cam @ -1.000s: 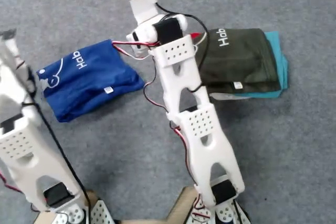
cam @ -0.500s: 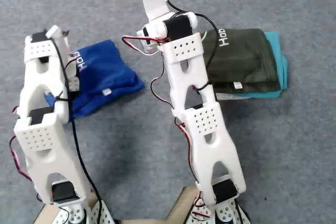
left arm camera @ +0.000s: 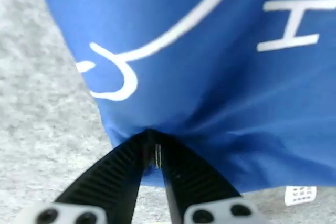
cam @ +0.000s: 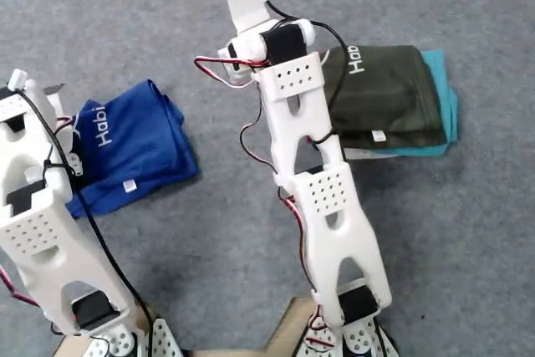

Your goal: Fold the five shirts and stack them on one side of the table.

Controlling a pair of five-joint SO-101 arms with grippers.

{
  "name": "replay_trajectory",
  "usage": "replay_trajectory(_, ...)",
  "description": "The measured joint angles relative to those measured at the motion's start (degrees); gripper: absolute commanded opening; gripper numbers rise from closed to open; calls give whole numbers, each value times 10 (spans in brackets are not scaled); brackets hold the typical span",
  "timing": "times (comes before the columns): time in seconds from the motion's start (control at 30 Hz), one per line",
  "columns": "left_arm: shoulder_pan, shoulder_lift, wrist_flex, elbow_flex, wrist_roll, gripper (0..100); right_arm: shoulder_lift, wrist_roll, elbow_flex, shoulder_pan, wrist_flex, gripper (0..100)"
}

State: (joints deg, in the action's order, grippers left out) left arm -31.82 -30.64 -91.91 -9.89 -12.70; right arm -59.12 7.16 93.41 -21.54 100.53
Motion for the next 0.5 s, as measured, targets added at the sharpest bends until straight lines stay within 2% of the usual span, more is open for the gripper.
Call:
replay_trajectory(0.23,33,49,-2,-106,39,29,0,-2,0,-93,0,15)
replay_trajectory(0.3,34,59,-1,-145,54,29,-7,-31,-3,-117,0,15)
replay_trajectory(0.4,27,49,58,-159,64,29,-32,-77,-53,-139,-1,15)
replay_trajectory(0.5,17,-7,133,-163,57,29,-68,-91,-120,-169,-11,15)
